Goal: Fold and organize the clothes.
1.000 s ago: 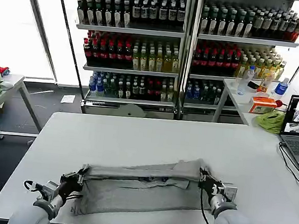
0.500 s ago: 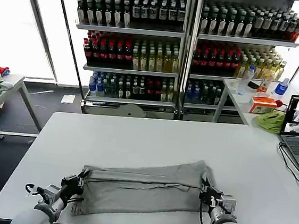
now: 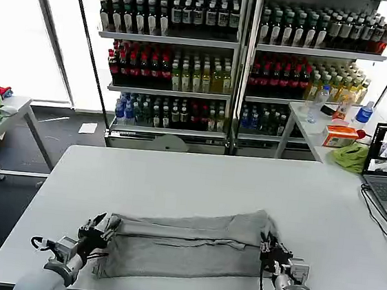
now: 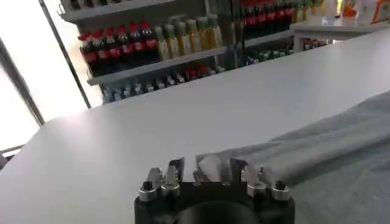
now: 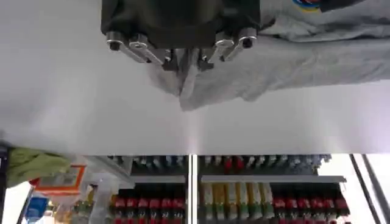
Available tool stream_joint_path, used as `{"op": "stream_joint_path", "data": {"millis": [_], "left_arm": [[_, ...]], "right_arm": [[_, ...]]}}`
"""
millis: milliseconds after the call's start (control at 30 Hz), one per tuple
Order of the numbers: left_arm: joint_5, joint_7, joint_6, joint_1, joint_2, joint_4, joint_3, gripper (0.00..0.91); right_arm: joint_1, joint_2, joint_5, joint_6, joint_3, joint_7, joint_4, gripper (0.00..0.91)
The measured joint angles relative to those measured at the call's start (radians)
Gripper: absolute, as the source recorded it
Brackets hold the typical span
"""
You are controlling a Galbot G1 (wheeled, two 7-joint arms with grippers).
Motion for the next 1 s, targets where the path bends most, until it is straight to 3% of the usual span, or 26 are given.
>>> {"op": "stream_joint_path", "data": {"millis": [433,1000], "left_arm": [[-0.032,-0.075,0.074,0.042,-0.081,-0.071,-0.047,0.907],[-0.055,-0.101,0.100,0.055,-0.180,-0.065,-0.069,0.907]], "right_arm": [[-0.002,-0.024,0.059,-0.012,0.105,0.047,0.124,0.907],[-0.007,-0.026,0.087,-0.002,0.124,0.070,0.164,0.907]]}}
